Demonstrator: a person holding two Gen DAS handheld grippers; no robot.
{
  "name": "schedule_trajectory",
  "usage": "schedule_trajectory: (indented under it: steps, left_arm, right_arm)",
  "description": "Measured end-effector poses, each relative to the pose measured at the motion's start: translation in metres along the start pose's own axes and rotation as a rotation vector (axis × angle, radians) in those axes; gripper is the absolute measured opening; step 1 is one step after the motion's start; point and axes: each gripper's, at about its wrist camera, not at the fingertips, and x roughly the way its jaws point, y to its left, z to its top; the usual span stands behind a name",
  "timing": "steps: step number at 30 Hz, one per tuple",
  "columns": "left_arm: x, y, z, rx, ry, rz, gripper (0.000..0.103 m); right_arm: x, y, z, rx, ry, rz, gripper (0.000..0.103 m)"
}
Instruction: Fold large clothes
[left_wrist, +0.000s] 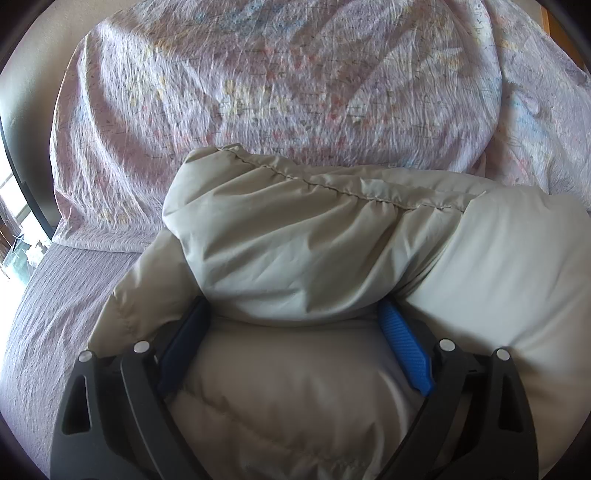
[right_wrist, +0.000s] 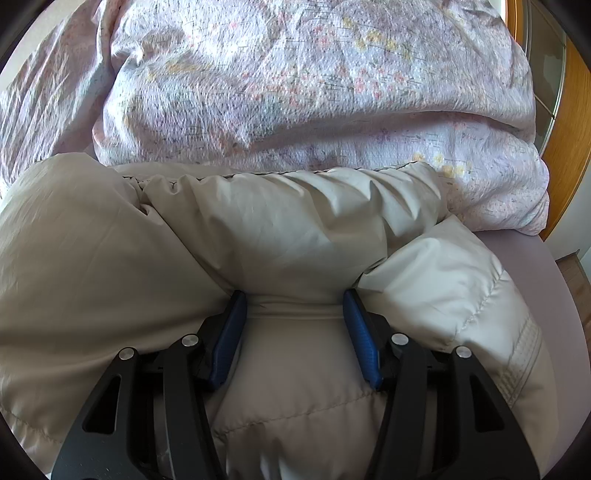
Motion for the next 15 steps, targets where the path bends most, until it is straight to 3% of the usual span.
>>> schedule_trajectory:
  steps: [15]
  left_arm:
    - [0.0042,-0.0006,-0.0027,0.008,0.01,0.008,0.092]
  right_arm:
    - [-0.0009,-0.0008,0.0012,0.006,-0.001,0.005,0.057]
